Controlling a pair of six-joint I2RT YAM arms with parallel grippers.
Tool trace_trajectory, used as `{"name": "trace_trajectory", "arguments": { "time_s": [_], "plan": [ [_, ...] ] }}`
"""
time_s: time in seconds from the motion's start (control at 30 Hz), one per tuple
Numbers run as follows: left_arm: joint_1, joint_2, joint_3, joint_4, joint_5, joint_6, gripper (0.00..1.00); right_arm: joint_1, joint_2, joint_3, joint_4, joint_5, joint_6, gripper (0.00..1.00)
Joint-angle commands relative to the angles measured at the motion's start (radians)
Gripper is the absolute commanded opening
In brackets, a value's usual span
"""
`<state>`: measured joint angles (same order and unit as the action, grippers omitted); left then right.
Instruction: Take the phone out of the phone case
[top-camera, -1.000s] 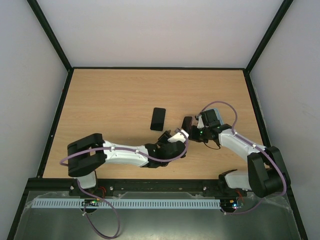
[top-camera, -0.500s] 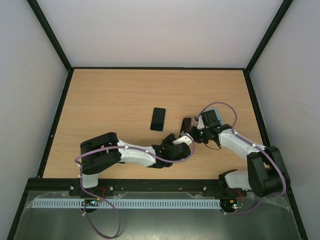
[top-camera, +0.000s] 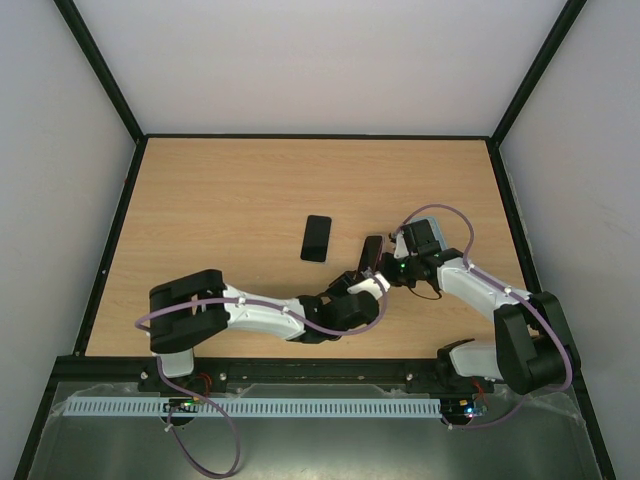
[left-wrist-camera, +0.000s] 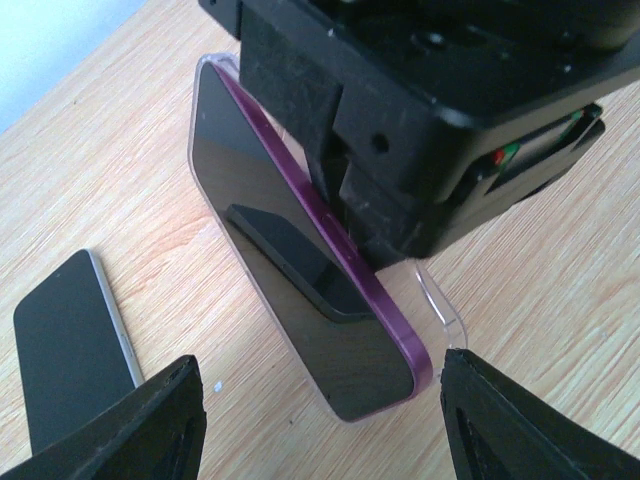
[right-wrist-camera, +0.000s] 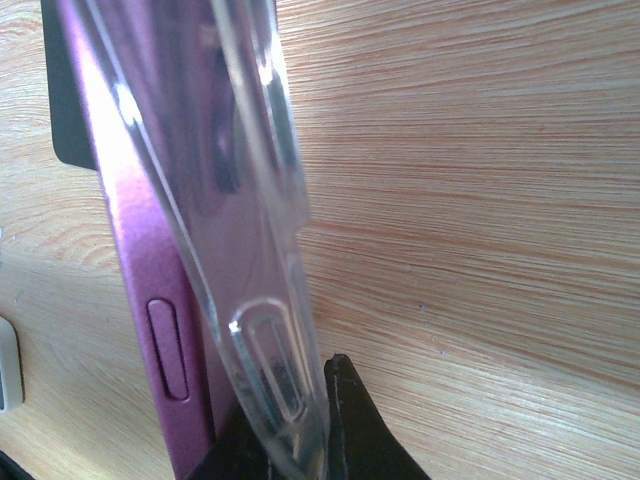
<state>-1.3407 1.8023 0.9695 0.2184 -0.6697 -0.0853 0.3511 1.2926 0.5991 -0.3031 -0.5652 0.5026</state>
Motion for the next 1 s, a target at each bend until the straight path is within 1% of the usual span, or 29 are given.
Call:
{"name": "trace_trajectory", "arguments": {
  "time_s": [0.0, 0.1, 0.2, 0.33, 0.47, 0.53, 0.63, 0.7, 0.73, 0.83, 0.97],
  "plan": [
    [-0.008, 0.056, 0.051, -0.008, -0.028, 0.003, 0.64, 0.003, -0.012, 0.004, 0.024, -0.016, 0.005, 0.02],
    [-0.006, 0.088, 0.075, -0.019, -0.064, 0.009, 0.63, 0.002, -0.023, 0.001, 0.026, -0.02, 0.005, 0.02],
    [-0.007, 0.123, 0.105, -0.052, -0.156, 0.016, 0.61, 0.003, -0.031, -0.002, 0.027, -0.018, 0.007, 0.02],
    [-0.007, 0.145, 0.11, -0.068, -0.266, 0.032, 0.54, 0.003, -0.032, -0.003, 0.026, -0.025, 0.007, 0.02],
    [-0.001, 0.143, 0.077, -0.049, -0.33, 0.034, 0.49, 0.003, -0.03, -0.004, 0.029, -0.034, -0.003, 0.02],
    [0.009, 0.145, 0.063, -0.038, -0.346, 0.028, 0.49, 0.003, -0.029, -0.006, 0.03, -0.048, -0.008, 0.02],
    [0.023, 0.164, 0.061, -0.026, -0.383, 0.031, 0.58, 0.003, -0.03, -0.008, 0.03, -0.079, -0.01, 0.02],
    [0.03, 0.179, 0.064, -0.006, -0.4, 0.046, 0.58, 0.003, -0.034, -0.009, 0.032, -0.094, -0.006, 0.02],
    [0.033, 0.183, 0.064, 0.007, -0.405, 0.054, 0.55, 0.003, -0.037, -0.008, 0.033, -0.097, -0.004, 0.02],
    [0.038, 0.187, 0.055, 0.057, -0.41, 0.086, 0.43, 0.003, -0.051, -0.014, 0.038, -0.108, -0.001, 0.02],
    [0.04, 0.178, 0.06, 0.064, -0.412, 0.08, 0.28, 0.002, -0.062, -0.017, 0.041, -0.097, -0.005, 0.02]
  ]
}}
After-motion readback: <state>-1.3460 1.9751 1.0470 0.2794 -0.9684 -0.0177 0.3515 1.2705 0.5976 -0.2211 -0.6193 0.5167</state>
